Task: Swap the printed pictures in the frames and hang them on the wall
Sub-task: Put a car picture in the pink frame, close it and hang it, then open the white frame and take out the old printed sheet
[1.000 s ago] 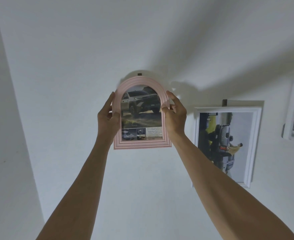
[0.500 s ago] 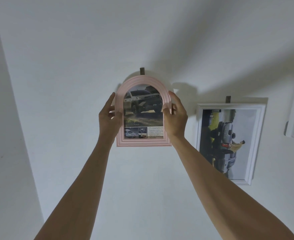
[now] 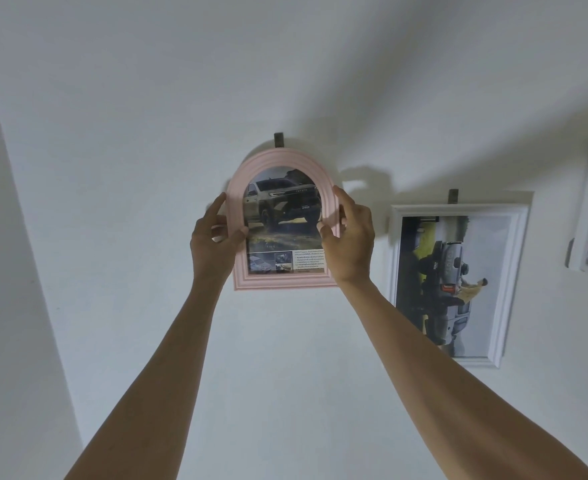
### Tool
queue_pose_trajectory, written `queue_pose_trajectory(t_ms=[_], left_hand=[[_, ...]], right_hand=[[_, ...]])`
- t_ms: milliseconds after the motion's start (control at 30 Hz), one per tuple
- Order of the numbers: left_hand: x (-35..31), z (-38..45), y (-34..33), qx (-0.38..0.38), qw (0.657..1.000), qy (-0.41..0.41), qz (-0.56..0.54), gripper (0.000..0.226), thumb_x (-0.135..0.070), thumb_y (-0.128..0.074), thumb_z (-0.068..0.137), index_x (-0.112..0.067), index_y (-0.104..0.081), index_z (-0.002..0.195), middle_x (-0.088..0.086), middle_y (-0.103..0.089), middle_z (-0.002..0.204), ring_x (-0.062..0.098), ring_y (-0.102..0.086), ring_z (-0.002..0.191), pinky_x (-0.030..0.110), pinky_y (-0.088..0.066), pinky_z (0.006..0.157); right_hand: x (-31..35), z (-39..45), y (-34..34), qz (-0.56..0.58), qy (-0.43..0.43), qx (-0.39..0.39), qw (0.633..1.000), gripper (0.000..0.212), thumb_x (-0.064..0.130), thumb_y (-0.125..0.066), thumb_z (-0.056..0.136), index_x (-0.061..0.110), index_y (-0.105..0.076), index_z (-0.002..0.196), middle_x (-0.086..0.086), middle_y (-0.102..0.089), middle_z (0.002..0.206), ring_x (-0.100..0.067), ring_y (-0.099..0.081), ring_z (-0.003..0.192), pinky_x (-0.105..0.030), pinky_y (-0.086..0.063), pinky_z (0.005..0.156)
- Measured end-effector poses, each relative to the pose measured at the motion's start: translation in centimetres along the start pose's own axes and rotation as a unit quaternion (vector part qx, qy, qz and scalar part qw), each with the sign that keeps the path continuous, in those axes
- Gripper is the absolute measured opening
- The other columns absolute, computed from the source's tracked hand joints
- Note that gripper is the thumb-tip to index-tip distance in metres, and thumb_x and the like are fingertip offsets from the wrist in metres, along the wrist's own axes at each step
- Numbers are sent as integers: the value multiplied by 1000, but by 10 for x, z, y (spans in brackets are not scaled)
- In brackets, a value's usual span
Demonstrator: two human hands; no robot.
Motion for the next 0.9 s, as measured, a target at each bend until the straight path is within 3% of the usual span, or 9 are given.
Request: queue_pose_trajectory(t_ms=[400, 567, 700, 900], left_hand=[[8, -12, 7, 11, 999, 42, 13, 76, -27, -83, 78, -30, -47, 145, 2, -67, 116, 22, -65, 103, 47, -58, 93], [-1, -24, 18, -65, 995, 57, 52, 84, -27, -87, 74, -26, -45, 147, 8, -59, 130, 22, -60, 115, 42, -52, 100], [-30, -42, 6, -126, 990, 16, 57, 74, -29, -87, 73, -27, -53, 139, 3, -57, 127, 19, -55, 115, 39, -53, 94], [-79, -80, -61, -92, 994, -58, 11, 50, -29, -84, 76, -25, -66, 122, -10, -64, 122, 12, -64, 104, 39, -61, 80]], right_hand=[[0, -6, 12, 11, -13, 30, 999, 63, 5, -77, 84, 21, -53, 141, -9, -58, 121, -23, -62, 107, -37, -58, 94], [2, -5, 31, 10, 1, 42, 999, 60, 5, -76, 85, 21, -54, 139, -5, -57, 119, -16, -60, 106, -33, -57, 93], [-1, 4, 62, 3, 22, 17, 1000, 51, 3, -74, 86, 18, -60, 133, -6, -59, 117, -11, -58, 96, -34, -58, 84], [-27, 16, 124, 17, 7, -27, 999, 41, 0, -70, 86, 15, -66, 123, -2, -58, 111, -12, -60, 95, -29, -57, 83]])
Point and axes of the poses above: each hand's wrist, its own z-axis towards the middle knuckle, its own y-axis out of the back of the hand, x = y × z, the point moved 6 cm from there along z, towards the middle knuckle
